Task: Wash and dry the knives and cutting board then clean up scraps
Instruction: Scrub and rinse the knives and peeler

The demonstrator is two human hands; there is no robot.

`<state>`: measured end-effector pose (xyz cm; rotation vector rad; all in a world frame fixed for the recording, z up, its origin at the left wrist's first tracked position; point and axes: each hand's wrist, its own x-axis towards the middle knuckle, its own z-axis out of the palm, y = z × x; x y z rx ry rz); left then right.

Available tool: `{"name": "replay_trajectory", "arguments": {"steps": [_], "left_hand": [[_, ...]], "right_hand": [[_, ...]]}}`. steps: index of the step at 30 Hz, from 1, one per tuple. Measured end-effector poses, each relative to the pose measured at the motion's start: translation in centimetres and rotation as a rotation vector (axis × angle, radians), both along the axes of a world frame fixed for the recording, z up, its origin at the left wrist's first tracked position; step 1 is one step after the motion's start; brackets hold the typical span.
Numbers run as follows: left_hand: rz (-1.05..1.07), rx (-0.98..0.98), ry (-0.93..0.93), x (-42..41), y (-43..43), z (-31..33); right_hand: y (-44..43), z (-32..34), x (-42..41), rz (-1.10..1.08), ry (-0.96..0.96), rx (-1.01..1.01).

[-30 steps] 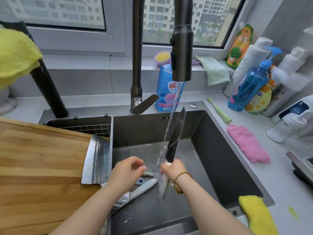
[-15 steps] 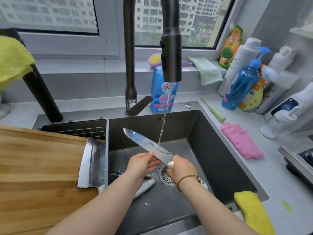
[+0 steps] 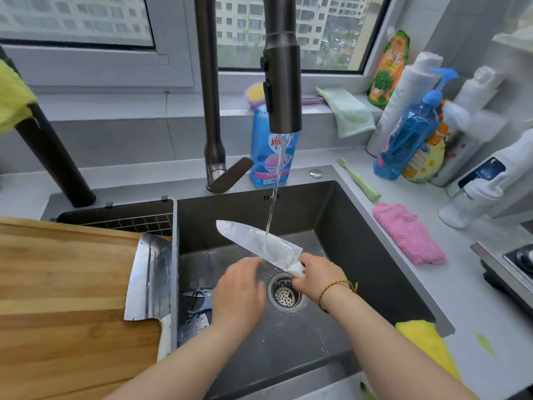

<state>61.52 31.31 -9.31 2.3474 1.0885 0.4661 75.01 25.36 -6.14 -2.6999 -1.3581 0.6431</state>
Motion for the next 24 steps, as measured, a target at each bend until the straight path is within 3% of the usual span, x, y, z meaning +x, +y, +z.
{"name": "replay_trajectory", "arguments": {"steps": [3,7,15,20,22,24], "left_hand": [[-0.323,0.287,0.119,0.4,-0.5,-1.5],[-0.490,0.356,0.365,-0.2,1.1,-2.0],[-0.088,0.205,0.484,-0.6,4.3,-0.4],[-0.263,0.242,0.388,0.4,1.2,-0.2],[-0.263,0.374,0.306,0.5,1.0,-0.5],[-0.196,0.371,0.311,0.1,1.9,-0.3]], "right_hand": [[0.1,-0.2,0.0,-0.002,0.018,0.008],[-0.2,-0.2,0.4,-0.043,0.100,0.021],[-1.3,0.6,0.8,0.058,0.027,-0.039],[-0.9,0.7,0.5,0.046,0.032,-0.009],[-0.9,1.0,0.6,0.043,0.029,-0.001],[-1.1,1.1,0.7,0.039,0.025,-0.007]]}}
